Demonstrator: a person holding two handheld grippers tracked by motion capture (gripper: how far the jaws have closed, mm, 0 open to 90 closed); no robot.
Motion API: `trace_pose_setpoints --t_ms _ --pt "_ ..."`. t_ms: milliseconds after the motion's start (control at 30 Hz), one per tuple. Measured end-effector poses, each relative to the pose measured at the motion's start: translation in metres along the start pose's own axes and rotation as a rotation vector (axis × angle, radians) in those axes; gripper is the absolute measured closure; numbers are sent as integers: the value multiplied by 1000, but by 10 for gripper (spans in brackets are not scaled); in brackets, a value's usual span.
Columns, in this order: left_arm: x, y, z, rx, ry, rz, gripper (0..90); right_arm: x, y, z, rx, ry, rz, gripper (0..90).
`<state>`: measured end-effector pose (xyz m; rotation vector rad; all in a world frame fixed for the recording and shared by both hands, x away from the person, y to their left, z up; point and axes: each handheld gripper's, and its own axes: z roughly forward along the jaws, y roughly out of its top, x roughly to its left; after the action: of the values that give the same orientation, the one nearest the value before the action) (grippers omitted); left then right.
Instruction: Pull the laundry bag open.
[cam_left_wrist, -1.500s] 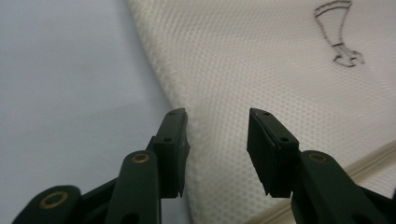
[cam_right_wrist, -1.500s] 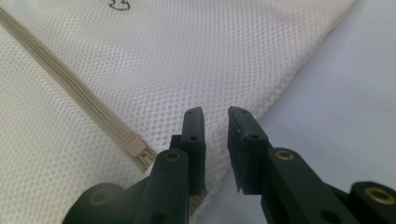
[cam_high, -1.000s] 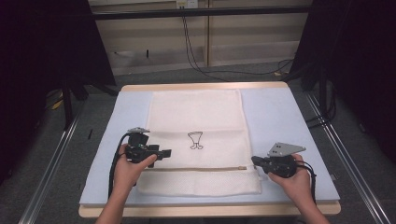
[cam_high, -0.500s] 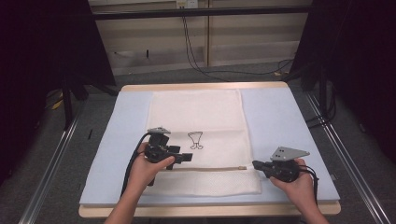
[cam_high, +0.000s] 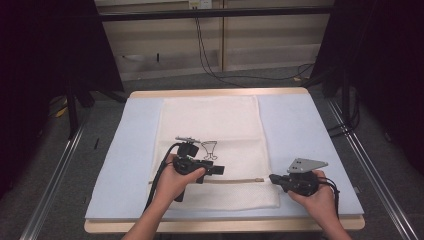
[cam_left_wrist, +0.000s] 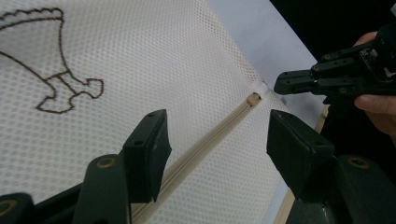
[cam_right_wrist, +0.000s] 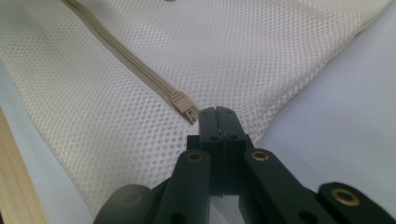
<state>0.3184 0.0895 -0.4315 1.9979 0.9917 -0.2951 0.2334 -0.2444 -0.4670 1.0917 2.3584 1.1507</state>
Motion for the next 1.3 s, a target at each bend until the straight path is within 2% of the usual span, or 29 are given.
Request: trace_pose_setpoints --t_ms 100,133,200,233,600,700,733,800,833,867,1000,1033,1067,1100,1167,1300 --pt "-5 1 7 11 -16 -8 423 0 0 1 5 1 -2 900" --pt "-6 1 9 14 -34 -7 423 0 0 1 5 1 -2 900" --pt "-9 2 14 14 -36 -10 440 -1 0 1 8 4 -3 900" --pt "-11 3 19 33 -35 -13 474 -1 0 1 11 3 2 900" --pt "-24 6 46 70 -45 -13 521 -2 -1 3 20 1 0 900" --pt "-29 7 56 78 -56 -50 537 -2 -1 4 20 6 -3 900" --pt "-28 8 59 94 -56 -34 544 -2 -2 4 24 6 -2 900" --pt "-30 8 65 105 -57 -48 552 -2 -2 6 29 7 -6 900" --pt "-29 8 67 123 -70 -40 554 -2 -2 6 31 6 -7 900" --pt "-30 9 70 141 -61 -28 560 -1 -2 6 36 6 -6 900" --pt "-32 8 80 140 -54 -43 571 -2 -2 7 37 8 -9 900" --pt "-31 8 82 143 -45 -31 571 -2 -2 7 43 10 -11 900" --pt "-32 8 84 132 -38 -46 572 -1 -3 8 46 4 -18 900" --pt "-32 8 85 142 -43 -34 573 -1 -3 9 52 6 -30 900" --pt "-33 9 88 151 -29 -35 576 -1 -3 10 54 5 -30 900" --pt "-32 10 93 152 -25 -51 608 -1 -3 10 62 4 -25 900"
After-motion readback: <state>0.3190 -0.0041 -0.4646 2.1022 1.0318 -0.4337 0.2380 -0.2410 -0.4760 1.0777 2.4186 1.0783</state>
